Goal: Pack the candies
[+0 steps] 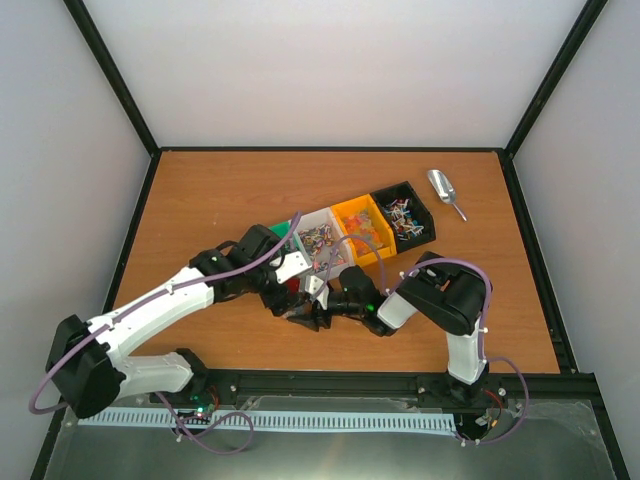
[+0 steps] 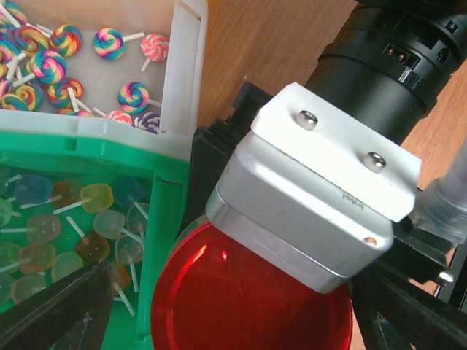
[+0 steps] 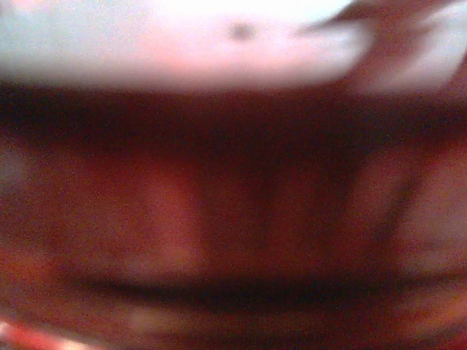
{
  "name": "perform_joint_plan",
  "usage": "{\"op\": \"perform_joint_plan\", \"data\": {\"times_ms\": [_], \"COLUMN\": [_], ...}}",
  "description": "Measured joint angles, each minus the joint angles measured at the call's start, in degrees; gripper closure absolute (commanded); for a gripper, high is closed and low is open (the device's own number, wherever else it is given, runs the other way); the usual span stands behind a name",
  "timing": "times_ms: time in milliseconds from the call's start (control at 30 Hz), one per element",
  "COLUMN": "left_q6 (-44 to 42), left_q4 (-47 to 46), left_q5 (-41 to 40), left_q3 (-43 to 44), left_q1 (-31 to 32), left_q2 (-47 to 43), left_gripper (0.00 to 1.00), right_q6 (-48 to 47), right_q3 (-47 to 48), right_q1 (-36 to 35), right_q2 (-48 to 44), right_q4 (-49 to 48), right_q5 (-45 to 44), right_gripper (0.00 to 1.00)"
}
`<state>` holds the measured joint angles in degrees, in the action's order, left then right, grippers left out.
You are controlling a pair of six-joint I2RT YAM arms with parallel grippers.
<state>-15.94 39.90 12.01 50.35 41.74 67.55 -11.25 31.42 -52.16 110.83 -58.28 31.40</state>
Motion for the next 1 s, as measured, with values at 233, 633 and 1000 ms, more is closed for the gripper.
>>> {"op": "perform_joint_plan", "data": {"times_ms": [233, 633, 1000], "left_q6": [0.3, -5.2, -30.4], "left_q4": [0.2, 1.2, 11.7], "left_q5": [0.0, 3.1, 8.5], "left_q3": [-1.1, -1.1, 5.9], "left_q1": [0.0, -0.2, -0.6], "left_q2": [0.5, 0.5, 7.0], "left_gripper": [0.18, 0.31, 0.17], "right_q6": [0.0, -1.4, -5.1], "right_q3": [0.0, 0.0, -1.0], "right_q1": [0.0, 0.0, 0.1], "right_q2": [0.0, 0.2, 0.2], "right_q4": [0.0, -0.3, -1.1], "right_q5": [-0.1, 1.3, 5.5], "right_gripper": [0.65, 0.67, 0.69]}}
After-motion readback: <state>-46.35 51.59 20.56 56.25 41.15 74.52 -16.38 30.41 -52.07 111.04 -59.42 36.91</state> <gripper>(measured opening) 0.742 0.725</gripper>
